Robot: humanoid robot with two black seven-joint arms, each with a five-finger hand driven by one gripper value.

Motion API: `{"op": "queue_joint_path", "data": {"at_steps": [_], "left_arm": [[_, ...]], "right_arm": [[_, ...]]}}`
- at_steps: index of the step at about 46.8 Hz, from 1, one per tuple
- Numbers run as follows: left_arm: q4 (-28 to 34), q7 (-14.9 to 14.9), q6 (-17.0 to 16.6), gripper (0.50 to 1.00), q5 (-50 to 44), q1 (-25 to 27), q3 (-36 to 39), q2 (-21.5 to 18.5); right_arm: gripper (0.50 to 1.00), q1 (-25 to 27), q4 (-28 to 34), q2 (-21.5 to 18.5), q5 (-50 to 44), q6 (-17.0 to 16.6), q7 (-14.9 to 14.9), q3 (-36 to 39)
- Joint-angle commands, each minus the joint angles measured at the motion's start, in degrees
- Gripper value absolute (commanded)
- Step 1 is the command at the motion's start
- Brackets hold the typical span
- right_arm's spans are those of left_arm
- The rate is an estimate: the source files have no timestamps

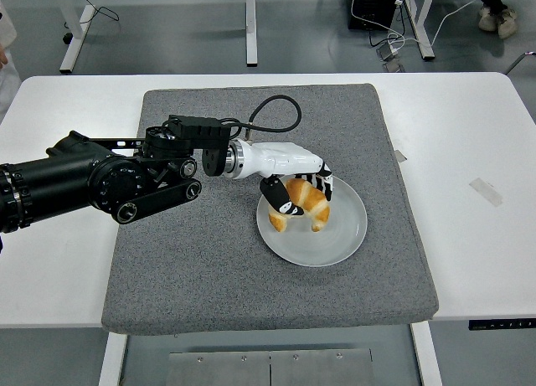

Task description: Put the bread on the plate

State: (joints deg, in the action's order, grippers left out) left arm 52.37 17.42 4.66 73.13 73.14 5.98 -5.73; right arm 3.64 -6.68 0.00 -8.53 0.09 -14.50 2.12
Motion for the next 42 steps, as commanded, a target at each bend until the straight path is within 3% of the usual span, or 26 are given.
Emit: {"op": "queue_joint_path", "data": {"at_steps": [1, 42], "left_arm": [[0.01, -0.1, -0.09, 0.5, 0.0, -0.19, -0.01, 0.37], [0.01, -0.19, -0.88, 0.5, -0.09, -0.63, 0.08, 0.46]], "right_arm": [[1.0, 0.05, 0.0, 0.0, 0.0, 0.0, 0.0, -0.01], [1.0, 0.05, 0.0, 0.0, 0.0, 0.0, 0.0, -0.01]]}}
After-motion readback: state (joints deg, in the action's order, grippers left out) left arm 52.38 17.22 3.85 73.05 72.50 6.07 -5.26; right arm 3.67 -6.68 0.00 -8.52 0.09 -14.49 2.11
